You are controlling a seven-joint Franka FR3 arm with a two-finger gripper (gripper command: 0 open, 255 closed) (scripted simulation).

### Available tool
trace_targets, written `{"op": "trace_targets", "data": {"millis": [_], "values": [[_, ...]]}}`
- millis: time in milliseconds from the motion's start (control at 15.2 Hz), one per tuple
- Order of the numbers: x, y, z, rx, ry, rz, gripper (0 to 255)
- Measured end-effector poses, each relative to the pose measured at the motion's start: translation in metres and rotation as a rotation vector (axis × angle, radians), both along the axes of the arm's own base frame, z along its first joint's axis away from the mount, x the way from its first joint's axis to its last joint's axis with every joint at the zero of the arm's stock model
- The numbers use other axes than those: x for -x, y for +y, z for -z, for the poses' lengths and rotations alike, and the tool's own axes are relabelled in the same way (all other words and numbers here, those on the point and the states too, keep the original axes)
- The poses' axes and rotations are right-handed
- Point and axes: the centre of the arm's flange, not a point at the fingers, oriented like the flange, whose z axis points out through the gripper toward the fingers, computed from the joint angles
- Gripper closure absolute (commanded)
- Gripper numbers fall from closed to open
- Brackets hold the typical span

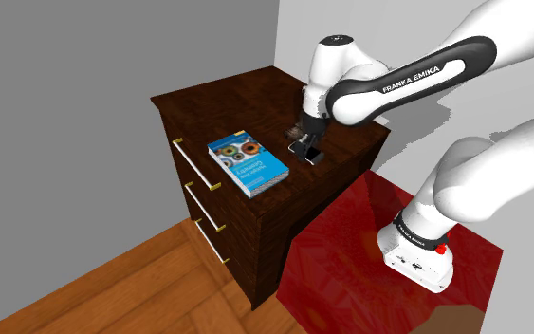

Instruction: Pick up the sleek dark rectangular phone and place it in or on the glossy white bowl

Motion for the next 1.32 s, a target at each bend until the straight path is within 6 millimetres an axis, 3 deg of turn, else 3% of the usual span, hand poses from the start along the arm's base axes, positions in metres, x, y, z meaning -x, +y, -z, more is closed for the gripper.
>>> {"op": "trace_targets", "data": {"millis": [1122, 1320], "values": [[0.001, 0.002, -0.089, 0.000, 0.000, 0.000, 255], [-0.003, -0.023, -0.091, 0.000, 0.001, 0.001, 255]]}}
